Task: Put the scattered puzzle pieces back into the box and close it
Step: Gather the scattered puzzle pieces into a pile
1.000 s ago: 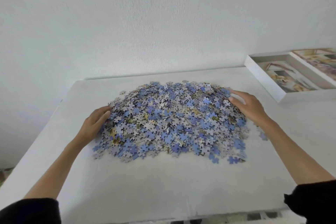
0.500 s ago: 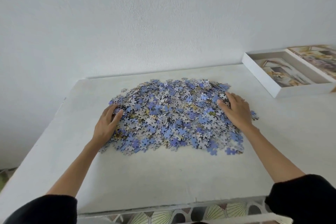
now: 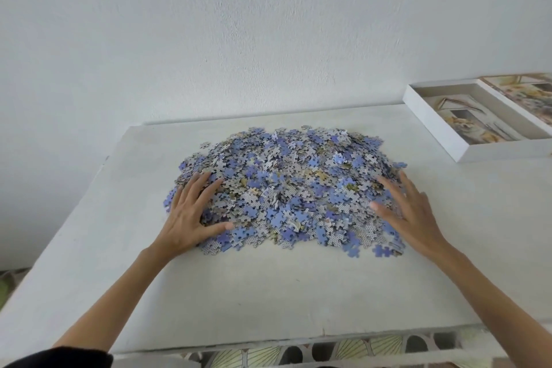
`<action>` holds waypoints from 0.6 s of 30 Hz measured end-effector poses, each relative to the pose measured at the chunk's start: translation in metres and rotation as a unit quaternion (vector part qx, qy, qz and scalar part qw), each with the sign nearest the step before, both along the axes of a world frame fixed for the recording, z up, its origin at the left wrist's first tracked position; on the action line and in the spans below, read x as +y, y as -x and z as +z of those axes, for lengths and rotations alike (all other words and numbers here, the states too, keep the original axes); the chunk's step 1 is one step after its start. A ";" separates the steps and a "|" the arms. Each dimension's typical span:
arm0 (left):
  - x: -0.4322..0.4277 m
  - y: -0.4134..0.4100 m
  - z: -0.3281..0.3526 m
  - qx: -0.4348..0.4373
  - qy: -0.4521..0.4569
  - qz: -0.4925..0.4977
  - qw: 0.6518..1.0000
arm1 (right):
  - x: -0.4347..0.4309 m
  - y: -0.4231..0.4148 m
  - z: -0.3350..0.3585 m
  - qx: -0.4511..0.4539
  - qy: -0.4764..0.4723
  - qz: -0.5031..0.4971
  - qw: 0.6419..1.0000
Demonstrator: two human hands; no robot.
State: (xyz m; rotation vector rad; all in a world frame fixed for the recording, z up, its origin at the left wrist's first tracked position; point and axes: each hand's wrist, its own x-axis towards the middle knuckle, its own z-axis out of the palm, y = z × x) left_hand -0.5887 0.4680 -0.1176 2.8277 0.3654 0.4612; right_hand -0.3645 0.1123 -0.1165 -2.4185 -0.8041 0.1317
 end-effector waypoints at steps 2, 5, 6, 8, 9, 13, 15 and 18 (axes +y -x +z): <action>-0.006 -0.005 -0.001 0.012 -0.017 -0.003 1.000 | 0.012 0.017 0.001 -0.018 0.009 -0.003 1.000; -0.016 -0.013 0.000 0.020 -0.014 0.014 1.000 | 0.033 0.026 -0.002 -0.053 0.001 -0.061 0.997; -0.018 -0.014 0.000 0.019 -0.007 0.019 1.000 | 0.039 0.027 -0.001 -0.047 -0.015 -0.076 0.996; -0.019 -0.015 0.001 0.013 0.009 0.024 1.000 | 0.051 0.028 0.000 -0.040 -0.028 -0.075 0.996; -0.019 -0.015 0.002 0.011 0.014 0.025 1.000 | 0.054 0.027 0.001 -0.043 -0.018 -0.068 0.997; -0.023 -0.015 0.010 -0.004 -0.019 -0.013 1.000 | 0.045 0.022 0.008 -0.078 0.016 -0.017 0.997; -0.029 -0.016 0.014 -0.005 -0.048 -0.052 0.997 | 0.035 0.024 0.009 -0.095 0.021 0.067 0.993; -0.039 -0.023 0.015 0.012 -0.083 -0.100 0.991 | 0.026 0.033 0.005 -0.131 0.063 0.156 0.977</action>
